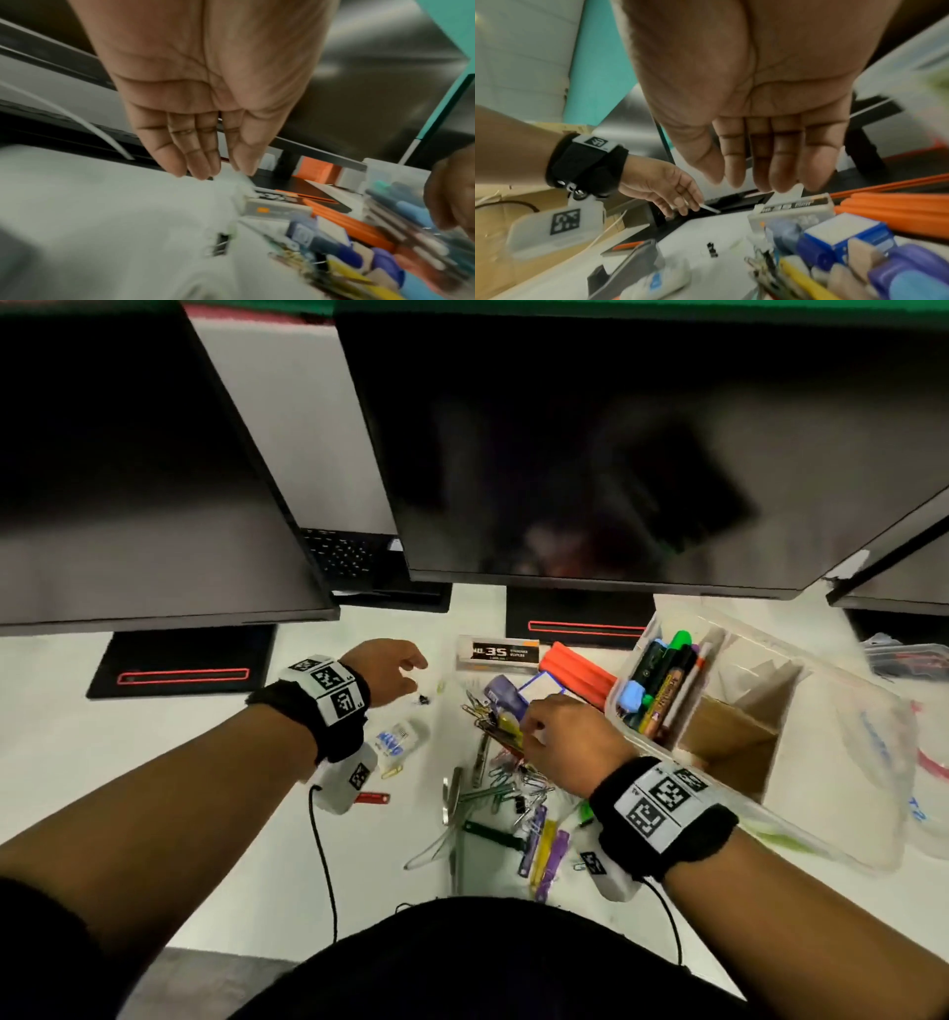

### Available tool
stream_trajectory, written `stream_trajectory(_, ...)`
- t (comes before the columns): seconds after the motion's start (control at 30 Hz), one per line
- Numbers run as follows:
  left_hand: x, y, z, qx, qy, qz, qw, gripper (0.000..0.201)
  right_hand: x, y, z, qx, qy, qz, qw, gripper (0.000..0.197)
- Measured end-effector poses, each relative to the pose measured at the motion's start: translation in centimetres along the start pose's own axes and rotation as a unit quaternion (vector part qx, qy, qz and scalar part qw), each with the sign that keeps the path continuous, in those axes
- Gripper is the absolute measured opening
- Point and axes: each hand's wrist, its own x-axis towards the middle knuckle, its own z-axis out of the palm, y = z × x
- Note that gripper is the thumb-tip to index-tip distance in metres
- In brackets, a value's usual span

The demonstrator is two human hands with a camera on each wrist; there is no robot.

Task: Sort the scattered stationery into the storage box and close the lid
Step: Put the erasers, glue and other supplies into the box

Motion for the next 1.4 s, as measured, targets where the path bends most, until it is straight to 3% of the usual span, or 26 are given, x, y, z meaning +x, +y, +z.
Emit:
stream_trajectory(0.1,-1.0,-4.0,-0.5,0.03,-0.025,-0.051,0.998,0.039,2.3,-0.9,2.0,-0.025,-0.047,0.008,0.999,0.022)
stream_trajectory(0.3,-3.1,-9.6,-0.4,0.062,-0.012,-0.13,0.99,0.051,7.3,-1.2,4.2,-0.048,-0.036,0.031,0.998,0.043)
stream_trajectory(0.43,-3.9,-10.6,1.1,0.054,-0.028,-0.149,0.987,0.065,10.2,-1.0,3.6,-0.091,-0.008,0.079,0.993,0.047)
stream_trajectory(0.57,-3.8,-10.4,2.6,0.032,-0.022,-0.149,0.988,0.072,12.4,-0.1,3.2,-0.091,-0.035,0.137,0.986,0.072)
stream_trajectory(0.67,-3.6,-9.8,3.5,0.044,-0.014,-0.144,0.989,0.065,13.5,0.6,3.0,-0.07,-0.053,0.171,0.981,0.08)
stream_trajectory(0.87,-3.1,-9.7,4.1,0.075,-0.026,-0.115,0.99,0.055,14.3,1.1,2.9,-0.102,-0.078,0.192,0.973,0.072)
stream_trajectory(1.07,-3.1,-10.0,3.5,0.129,-0.047,-0.084,0.987,0.061,13.4,-0.2,2.3,-0.109,-0.023,0.178,0.978,0.058)
stream_trajectory(1.2,-2.9,-8.7,2.3,0.183,0.003,-0.051,0.982,0.061,11.0,-1.1,2.2,-0.08,0.044,0.124,0.988,0.038)
stream_trajectory(1.4,-2.5,-4.2,0.9,0.171,0.044,0.038,0.984,0.077,4.1,-1.5,4.0,-0.087,-0.017,0.105,0.991,0.052)
